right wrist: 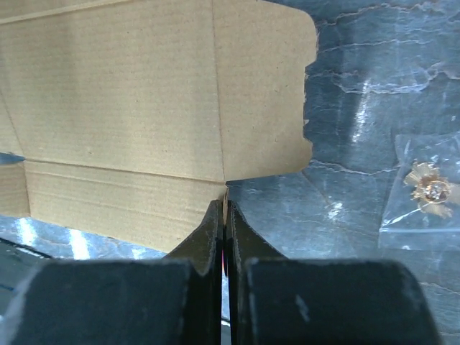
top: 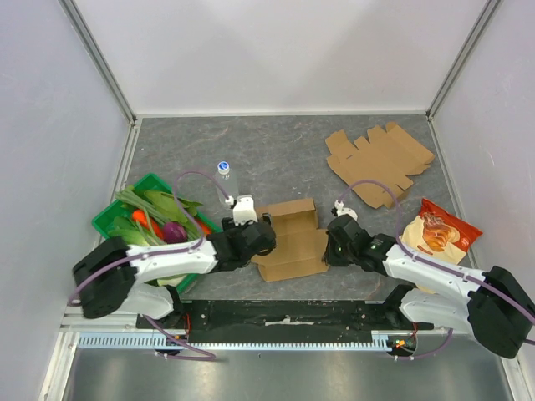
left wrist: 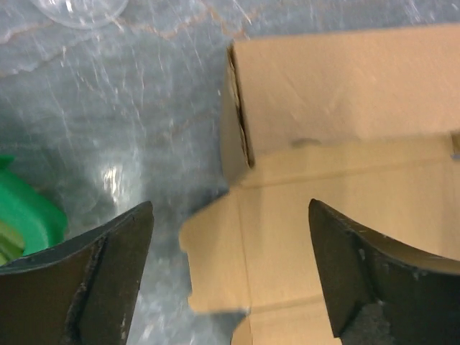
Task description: Fold the paper box
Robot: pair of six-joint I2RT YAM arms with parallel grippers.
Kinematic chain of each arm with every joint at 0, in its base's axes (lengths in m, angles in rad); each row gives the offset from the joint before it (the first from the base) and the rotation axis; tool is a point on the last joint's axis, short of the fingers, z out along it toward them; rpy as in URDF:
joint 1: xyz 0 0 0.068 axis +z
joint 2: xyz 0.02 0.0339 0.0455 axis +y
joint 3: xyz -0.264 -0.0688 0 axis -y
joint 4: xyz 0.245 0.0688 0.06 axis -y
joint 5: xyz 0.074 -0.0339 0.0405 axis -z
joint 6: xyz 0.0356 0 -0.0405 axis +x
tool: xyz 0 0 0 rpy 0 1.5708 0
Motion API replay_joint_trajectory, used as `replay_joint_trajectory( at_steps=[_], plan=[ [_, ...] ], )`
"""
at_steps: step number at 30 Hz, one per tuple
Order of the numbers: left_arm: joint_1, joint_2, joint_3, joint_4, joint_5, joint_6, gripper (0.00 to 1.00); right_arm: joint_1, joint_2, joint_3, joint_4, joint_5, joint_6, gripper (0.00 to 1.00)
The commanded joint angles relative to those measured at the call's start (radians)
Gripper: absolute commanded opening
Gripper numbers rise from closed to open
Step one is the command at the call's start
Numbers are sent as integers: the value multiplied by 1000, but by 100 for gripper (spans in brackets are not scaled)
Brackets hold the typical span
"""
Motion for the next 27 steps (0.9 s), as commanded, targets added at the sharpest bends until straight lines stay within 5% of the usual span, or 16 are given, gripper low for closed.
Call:
replay_joint_trajectory(
  at_steps=[1,5,6,10,14,21,27],
  plan=[
    [-2,-311,-123,9,224,114,95,-2,15,71,-41,-48,46,0],
    [-4,-589,-220,80,484,343,96,-13,25,141,-110,-62,28,0],
    [-5,-608,-215,131,643,412,96,-25,28,157,-130,-73,20,0],
    [-83,-474,-48,39,783,667,95,-83,31,223,-208,-168,-21,0],
    [-298,-221,102,-43,606,944,98,-143,60,311,-280,-272,-75,0],
    [-367,5,201,91,260,1073,98,-246,63,352,-326,-419,-64,0],
    [-375,180,260,157,33,1116,88,-249,43,341,-328,-452,0,0]
  ],
)
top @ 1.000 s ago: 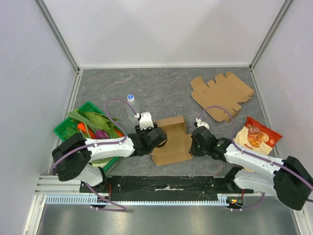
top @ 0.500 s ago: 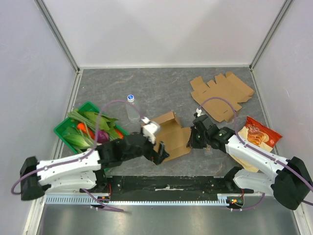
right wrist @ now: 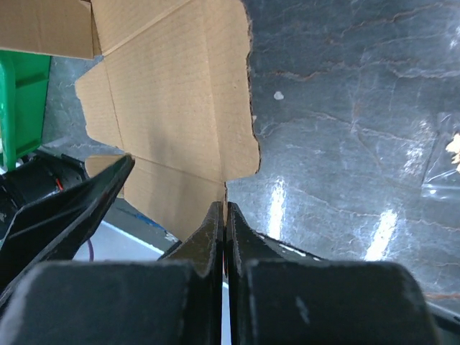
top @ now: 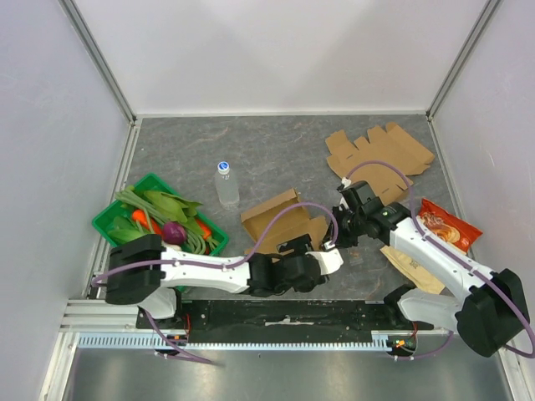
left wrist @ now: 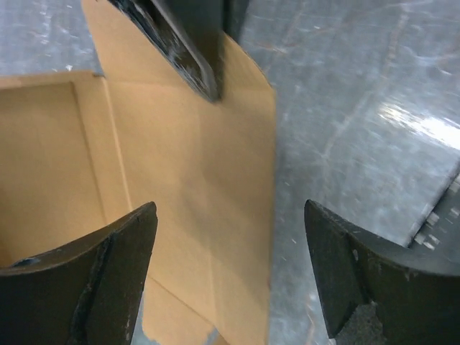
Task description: Fold the paper box
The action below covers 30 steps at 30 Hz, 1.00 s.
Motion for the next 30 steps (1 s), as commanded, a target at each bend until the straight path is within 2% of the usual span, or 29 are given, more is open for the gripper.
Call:
replay_joint_trajectory(
  at_steps=[1,4,5,6,8,9,10,11,13,14,15,16,18,19,21,23,24,25,27,28,30],
  plan=[
    [-4,87,75,80,-224,85,84,-5,-29,24,-24,-80,52,0],
    [-2,141,90,81,-238,85,65,-10,-47,33,-26,-86,77,3],
    [-4,152,105,68,-236,77,53,-16,-53,38,-26,-83,80,7],
    [-4,149,112,46,-238,69,49,-31,-69,47,-24,-74,56,13],
    [-2,127,134,13,-230,28,34,-63,-78,91,-33,-7,-19,37],
    [-2,118,144,-4,-212,14,32,-101,-96,108,-32,16,-96,47],
    [-2,106,154,-49,-198,-15,29,-121,-103,149,-30,47,-125,63],
    [-1,100,188,-76,-180,-38,25,-138,-112,169,-33,150,-151,72],
    [10,74,234,-177,-126,-117,22,-181,-149,211,-61,252,-207,85],
    [22,67,287,-219,-92,-144,21,-198,-165,213,-67,350,-220,87],
    [37,52,323,-260,-12,-181,20,-241,-199,208,-73,386,-234,89],
    [80,44,349,-318,29,-260,14,-259,-208,205,-75,427,-274,88],
    [125,29,415,-366,148,-317,9,-287,-195,217,-117,551,-308,89],
    [184,15,434,-392,178,-392,2,-289,-183,231,-137,582,-317,89],
    [246,-2,470,-422,309,-461,2,-290,-163,219,-150,555,-316,87],
    [304,-32,478,-413,348,-478,2,-289,-150,176,-147,504,-313,87],
    [307,-43,480,-406,356,-445,2,-289,-144,167,-145,492,-316,86],
    [304,-51,478,-396,386,-414,6,-289,-147,151,-144,452,-316,86],
    [282,-62,457,-361,452,-342,32,-289,-178,131,-124,386,-319,86],
    [228,-52,452,-357,431,-318,51,-289,-188,106,-119,307,-316,86],
    [173,-3,434,-354,358,-272,59,-289,-201,64,-75,190,-325,87]
  ],
)
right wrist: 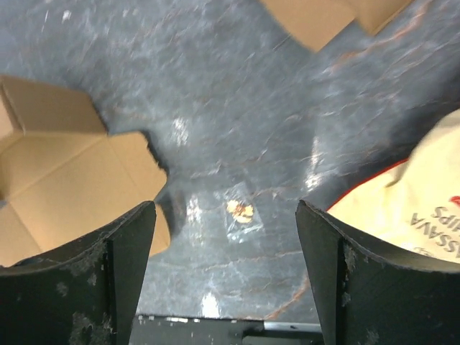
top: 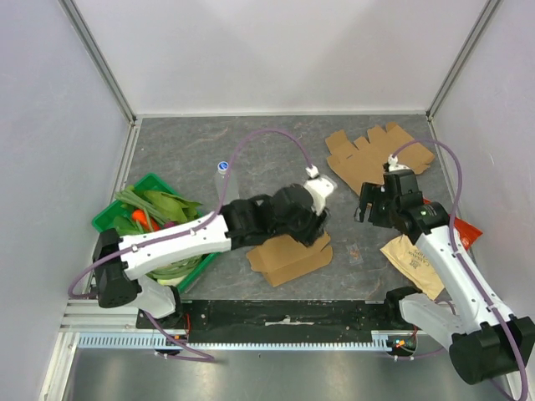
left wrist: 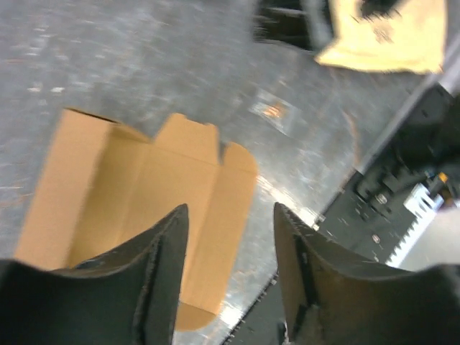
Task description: Fold the paper box
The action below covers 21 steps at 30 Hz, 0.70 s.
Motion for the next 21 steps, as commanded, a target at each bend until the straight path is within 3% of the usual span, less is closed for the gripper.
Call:
replay_joint_trajectory(
  at_steps=[1,2,5,8,11,17,20,21],
  plan=[
    [-150,58,-22,5,27,78,59,-1,-43,-108,66,-275,-37,87],
    [-163,57,-57,20,-10,69,59,1,-37,-145,100,-444,-36,86],
    [-171,0,-207,176,21,62,58,5,6,-265,223,-568,-4,82],
    [-171,-48,-325,299,71,67,60,24,50,-326,329,-575,29,75],
    [-178,-15,-353,318,88,76,65,83,136,-355,396,-530,50,67],
    [-192,34,-376,357,16,159,67,123,216,-431,571,-520,122,55],
    [-195,95,-364,361,-51,228,71,128,235,-437,587,-500,131,33],
    [-204,115,-358,358,-80,263,75,128,239,-435,587,-515,139,8]
  ],
)
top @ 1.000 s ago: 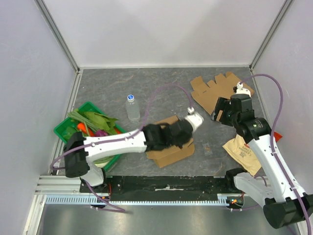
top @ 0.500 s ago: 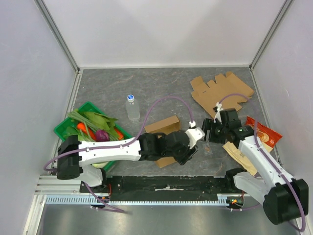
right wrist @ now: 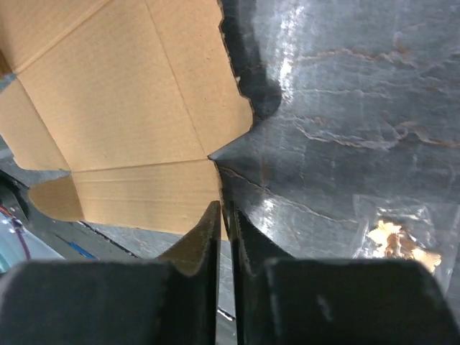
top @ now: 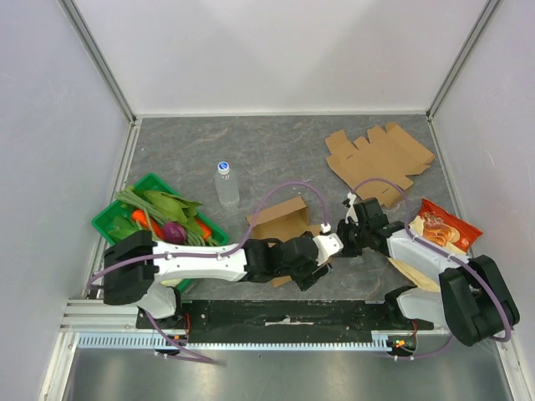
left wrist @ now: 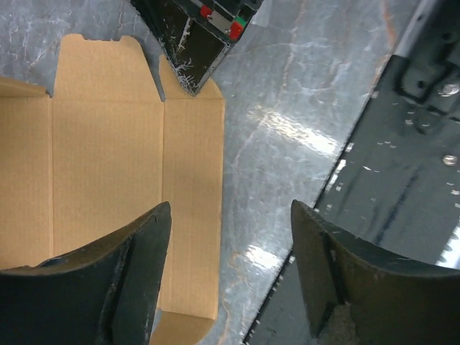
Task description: Fold the paper box
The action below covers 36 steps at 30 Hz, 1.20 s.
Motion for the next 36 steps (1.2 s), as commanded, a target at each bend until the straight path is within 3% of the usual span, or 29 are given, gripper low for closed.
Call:
replay_joint_trajectory(
  at_steps=[1,2,7,12,15,18,19,22,23,24,27,29,32,34,36],
  plan=[
    [-21,106,40,55,-138,156,81,6,15,7,98,-37,47,0],
    [-28,153,52,50,-204,163,85,4,-1,16,84,-50,55,0],
    [-85,250,120,4,-357,274,89,-11,-79,97,-45,-76,99,0],
    [-99,311,146,9,-613,327,82,-31,-93,125,-114,-162,96,0],
    [-100,344,152,41,-701,379,69,-39,-103,137,-141,-199,93,0],
    [-102,355,161,41,-710,389,39,-40,-116,168,-190,-168,61,0],
    [-100,344,166,35,-701,386,24,-48,-119,177,-207,-160,50,0],
    [-102,328,195,-14,-658,343,2,-88,-136,223,-226,-130,7,16],
    [-100,318,210,-36,-626,328,2,-112,-149,243,-243,-92,-9,26],
    [-99,310,227,-95,-603,293,2,-125,-159,295,-284,-49,-60,49],
    [-82,290,346,-273,-525,134,2,-169,-198,401,-387,261,-124,94],
    [-67,272,448,-367,-470,-10,2,-191,-199,423,-425,437,-131,98],
    [-16,255,577,-520,-379,-178,2,-195,-134,435,-482,537,-108,94],
    [37,227,630,-577,-332,-243,2,-195,-108,398,-479,529,-124,93],
    [125,175,631,-579,-196,-338,2,-192,-105,363,-468,518,-131,90]
  ],
)
